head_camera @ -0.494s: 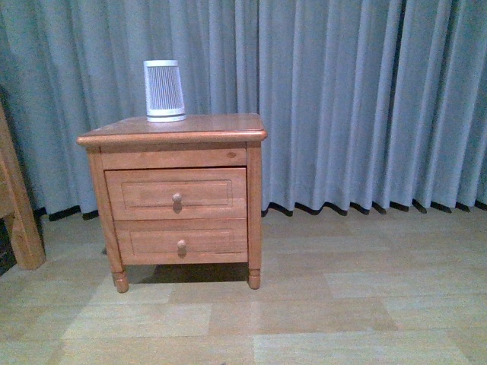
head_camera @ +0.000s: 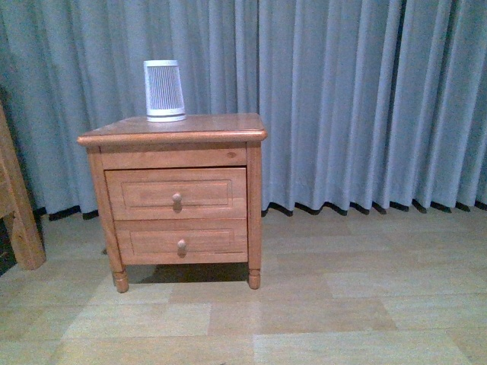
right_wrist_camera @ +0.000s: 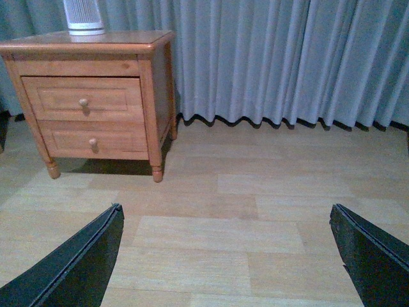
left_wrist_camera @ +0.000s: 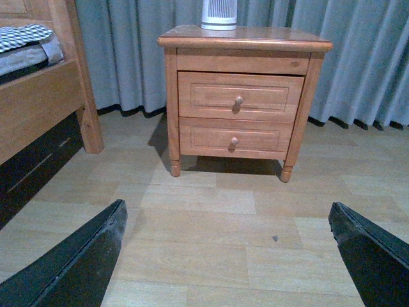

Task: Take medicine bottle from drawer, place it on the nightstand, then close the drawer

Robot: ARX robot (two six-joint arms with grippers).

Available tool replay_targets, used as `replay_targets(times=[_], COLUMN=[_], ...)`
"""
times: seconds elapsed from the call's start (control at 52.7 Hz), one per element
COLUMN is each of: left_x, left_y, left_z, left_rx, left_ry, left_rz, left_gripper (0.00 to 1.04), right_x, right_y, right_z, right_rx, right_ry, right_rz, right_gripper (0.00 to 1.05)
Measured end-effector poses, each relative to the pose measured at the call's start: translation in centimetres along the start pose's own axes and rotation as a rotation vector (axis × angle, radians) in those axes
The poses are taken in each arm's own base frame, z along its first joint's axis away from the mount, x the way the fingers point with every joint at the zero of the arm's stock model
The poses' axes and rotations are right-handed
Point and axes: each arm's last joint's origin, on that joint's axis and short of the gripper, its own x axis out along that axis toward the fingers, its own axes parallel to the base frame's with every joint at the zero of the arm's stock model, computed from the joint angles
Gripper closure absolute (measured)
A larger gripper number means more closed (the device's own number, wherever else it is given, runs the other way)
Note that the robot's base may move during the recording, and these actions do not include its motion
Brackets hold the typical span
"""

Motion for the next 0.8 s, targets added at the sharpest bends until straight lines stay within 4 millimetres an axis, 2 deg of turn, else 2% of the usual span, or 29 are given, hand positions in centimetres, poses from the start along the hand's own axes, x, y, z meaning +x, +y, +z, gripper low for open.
replay_targets(times=[0.797], left_x=[0.00], left_y=[0.00], left_z=[0.00], left_rx=[0.000], left_ry=[0.000], left_rz=[0.000], left_gripper=[0.07], right_x=[0.00], right_y=[0.00], right_z=[0.00], right_rx=[0.000], right_ry=[0.000], right_rz=[0.000], right_gripper=[0.07])
